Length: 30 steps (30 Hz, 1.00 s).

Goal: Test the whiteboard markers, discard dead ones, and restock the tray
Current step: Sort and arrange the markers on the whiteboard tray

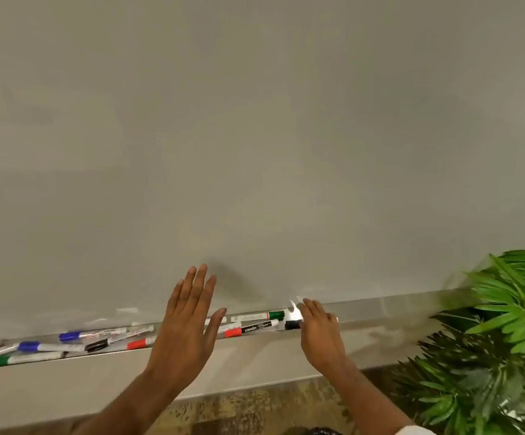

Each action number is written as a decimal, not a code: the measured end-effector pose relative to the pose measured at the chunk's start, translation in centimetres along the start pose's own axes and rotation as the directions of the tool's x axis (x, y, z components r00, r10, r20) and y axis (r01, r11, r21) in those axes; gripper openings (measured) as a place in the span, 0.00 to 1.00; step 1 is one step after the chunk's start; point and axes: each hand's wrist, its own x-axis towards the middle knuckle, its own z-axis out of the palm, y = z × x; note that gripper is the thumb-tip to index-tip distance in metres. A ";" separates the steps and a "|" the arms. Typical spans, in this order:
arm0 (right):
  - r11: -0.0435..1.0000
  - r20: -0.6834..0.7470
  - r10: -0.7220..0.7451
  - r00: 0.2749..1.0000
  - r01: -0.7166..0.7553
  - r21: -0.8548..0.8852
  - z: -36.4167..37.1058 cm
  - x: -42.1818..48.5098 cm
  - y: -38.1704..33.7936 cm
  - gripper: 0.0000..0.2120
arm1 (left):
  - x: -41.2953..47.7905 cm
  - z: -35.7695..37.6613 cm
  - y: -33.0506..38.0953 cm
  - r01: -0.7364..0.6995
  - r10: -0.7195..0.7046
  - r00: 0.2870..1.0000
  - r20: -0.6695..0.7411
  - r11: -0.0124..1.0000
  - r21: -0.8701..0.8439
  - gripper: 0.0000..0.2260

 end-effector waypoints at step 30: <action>0.952 -0.149 -0.075 0.986 0.116 0.283 2.0 2.0 2.1 0.11 | 0.6 3.6 -0.7 0.075 -0.072 0.997 0.040 0.993 -0.086 0.26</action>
